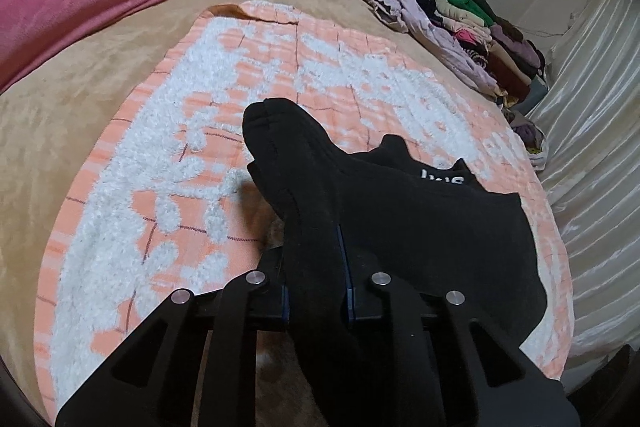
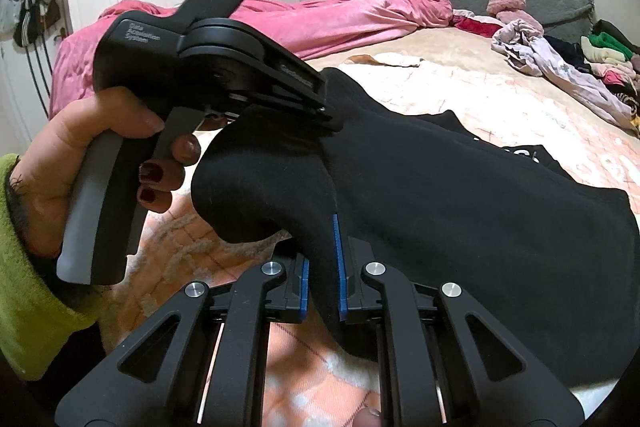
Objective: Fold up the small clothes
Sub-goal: 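Grasp the shirt side edge with the right tool while the left tool grasps and lifts it, then fold the held side edge over onto the shirt with both tools, then open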
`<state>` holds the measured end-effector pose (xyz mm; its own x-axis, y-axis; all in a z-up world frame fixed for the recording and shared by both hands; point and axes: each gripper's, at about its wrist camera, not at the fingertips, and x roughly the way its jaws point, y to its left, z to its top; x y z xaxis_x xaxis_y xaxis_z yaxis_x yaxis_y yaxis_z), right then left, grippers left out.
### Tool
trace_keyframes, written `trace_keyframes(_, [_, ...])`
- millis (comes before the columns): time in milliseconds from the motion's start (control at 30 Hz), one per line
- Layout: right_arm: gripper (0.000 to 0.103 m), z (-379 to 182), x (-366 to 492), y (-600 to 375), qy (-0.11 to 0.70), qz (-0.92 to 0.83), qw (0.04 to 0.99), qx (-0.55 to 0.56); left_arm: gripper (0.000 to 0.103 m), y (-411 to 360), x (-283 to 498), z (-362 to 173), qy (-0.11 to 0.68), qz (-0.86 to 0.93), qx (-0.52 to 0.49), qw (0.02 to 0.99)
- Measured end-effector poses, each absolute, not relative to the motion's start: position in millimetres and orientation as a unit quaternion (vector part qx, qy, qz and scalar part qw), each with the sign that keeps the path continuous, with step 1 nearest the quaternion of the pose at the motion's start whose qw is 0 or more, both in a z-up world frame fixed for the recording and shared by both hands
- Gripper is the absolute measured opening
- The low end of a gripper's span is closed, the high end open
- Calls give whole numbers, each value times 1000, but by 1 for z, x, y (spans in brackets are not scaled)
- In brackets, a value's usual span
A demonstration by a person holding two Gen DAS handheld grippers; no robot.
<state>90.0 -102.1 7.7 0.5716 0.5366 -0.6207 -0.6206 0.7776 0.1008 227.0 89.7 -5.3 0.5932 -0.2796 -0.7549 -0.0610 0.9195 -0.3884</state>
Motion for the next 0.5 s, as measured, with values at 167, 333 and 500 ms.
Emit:
trace_keyframes(167, [4,21,89,-121,323,321,889,-44,17,79,219,6,437,-50,-188,878])
trace_keyframes(333, [4,34,88,-147,316,307,897,-30,17,56,217,28,423,-47,-175,888])
trace_keyframes(500, [3,44,87,-177,314,286,905,-15,17,24,218,52,407,-51,-156,899])
